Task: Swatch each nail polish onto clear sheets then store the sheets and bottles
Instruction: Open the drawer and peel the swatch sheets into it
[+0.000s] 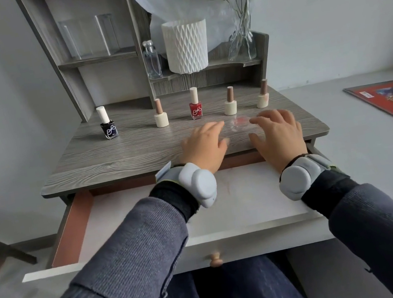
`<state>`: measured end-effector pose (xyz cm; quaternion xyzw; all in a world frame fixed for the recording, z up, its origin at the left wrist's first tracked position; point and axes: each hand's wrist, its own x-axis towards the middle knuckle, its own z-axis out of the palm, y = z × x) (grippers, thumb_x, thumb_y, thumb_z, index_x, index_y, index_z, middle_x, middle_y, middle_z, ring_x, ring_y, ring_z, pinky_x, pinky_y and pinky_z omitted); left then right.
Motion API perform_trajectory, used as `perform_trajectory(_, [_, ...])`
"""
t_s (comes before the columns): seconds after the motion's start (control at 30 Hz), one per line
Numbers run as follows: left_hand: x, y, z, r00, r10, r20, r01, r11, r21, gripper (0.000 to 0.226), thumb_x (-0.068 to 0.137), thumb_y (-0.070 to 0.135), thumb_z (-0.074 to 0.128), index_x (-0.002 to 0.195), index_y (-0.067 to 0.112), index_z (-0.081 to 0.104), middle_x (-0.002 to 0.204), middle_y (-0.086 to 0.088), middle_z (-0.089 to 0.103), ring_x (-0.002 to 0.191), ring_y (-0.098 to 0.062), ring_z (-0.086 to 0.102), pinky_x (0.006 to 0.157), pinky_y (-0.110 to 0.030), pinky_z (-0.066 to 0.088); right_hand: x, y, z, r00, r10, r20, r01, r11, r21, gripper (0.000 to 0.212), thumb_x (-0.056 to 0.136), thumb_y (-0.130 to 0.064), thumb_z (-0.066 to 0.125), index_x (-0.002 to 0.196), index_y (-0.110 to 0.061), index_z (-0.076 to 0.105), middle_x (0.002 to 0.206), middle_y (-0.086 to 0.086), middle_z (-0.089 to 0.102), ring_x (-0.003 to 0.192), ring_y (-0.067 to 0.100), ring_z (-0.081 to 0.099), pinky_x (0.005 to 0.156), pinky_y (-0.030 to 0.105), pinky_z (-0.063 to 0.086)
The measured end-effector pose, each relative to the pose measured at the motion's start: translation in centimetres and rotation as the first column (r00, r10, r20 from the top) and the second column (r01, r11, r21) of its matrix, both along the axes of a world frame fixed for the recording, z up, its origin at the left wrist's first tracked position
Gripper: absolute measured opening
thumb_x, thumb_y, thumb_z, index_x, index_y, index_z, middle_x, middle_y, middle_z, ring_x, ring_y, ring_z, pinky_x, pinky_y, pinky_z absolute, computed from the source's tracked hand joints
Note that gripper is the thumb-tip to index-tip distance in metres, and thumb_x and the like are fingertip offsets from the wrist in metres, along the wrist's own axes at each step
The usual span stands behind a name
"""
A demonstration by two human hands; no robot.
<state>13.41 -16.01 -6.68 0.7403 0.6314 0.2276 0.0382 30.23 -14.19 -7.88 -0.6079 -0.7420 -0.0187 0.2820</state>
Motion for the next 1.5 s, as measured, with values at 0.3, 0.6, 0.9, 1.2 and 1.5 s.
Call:
perform_trajectory(0.3, [1.5,1.0,-1.2,0.968,-0.069,-0.241,0.042,0.992,-0.115,0.062,0.097,0.058,0.021,0.149,0.026,0.021,0.159,0.014,0.01,0.146,-0.011,0.0,0.114,-0.045,0.01,0.8,0.9,-1.0,0.987,0.01,0.158,0.022,0.98,-0.198,0.051,0.1,-0.052,0.026,0.147,-0.032,0.033,0.162,-0.003,0.012,0.149,0.024,-0.013,0.119,0.051,0.001])
perform_trajectory(0.6, [1.7,0.9,-1.4,0.957,-0.085,-0.277,0.054,0.991,-0.121,0.064,0.094,0.062,0.023,0.148,0.027,0.025,0.157,0.014,0.016,0.146,-0.01,0.005,0.115,-0.047,0.008,0.9,0.7,-0.9,0.985,0.015,0.173,0.022,0.978,-0.209,0.051,0.1,-0.054,0.026,0.144,-0.033,0.039,0.161,-0.005,0.016,0.149,0.024,-0.011,0.118,0.054,0.002])
perform_trajectory(0.9, [0.8,-0.9,-1.8,0.948,-0.064,-0.313,0.098,0.991,0.092,0.054,0.093,0.055,0.042,0.14,0.028,0.044,0.148,0.013,0.038,0.143,-0.011,0.02,0.113,-0.042,0.01,1.5,-0.7,-0.5,0.995,0.067,0.08,-0.059,0.994,-0.093,0.035,0.099,-0.044,0.043,0.124,-0.031,0.063,0.154,-0.005,0.033,0.15,0.023,0.001,0.119,0.051,0.004])
perform_trajectory(1.2, [0.6,-2.1,-1.9,0.987,-0.054,-0.148,0.101,0.937,0.335,0.021,0.065,0.022,0.081,0.086,0.02,0.076,0.077,0.0,0.073,0.091,-0.024,0.066,0.09,-0.044,0.04,2.3,-1.8,-0.6,0.955,0.101,-0.28,-0.07,0.991,0.118,0.017,0.09,-0.023,0.063,0.084,-0.011,0.073,0.083,0.004,0.066,0.088,0.029,0.057,0.073,0.032,0.041])
perform_trajectory(1.5, [0.4,-2.7,-1.8,0.98,-0.111,-0.165,0.179,0.855,0.488,0.018,0.063,0.017,0.081,0.078,0.026,0.077,0.071,0.01,0.07,0.076,-0.022,0.061,0.079,-0.031,0.041,2.9,-2.5,-0.1,0.853,-0.001,-0.522,-0.182,0.937,-0.298,0.039,0.091,-0.038,0.063,0.063,-0.012,0.073,0.059,-0.003,0.071,0.054,0.006,0.062,0.054,0.005,0.044])
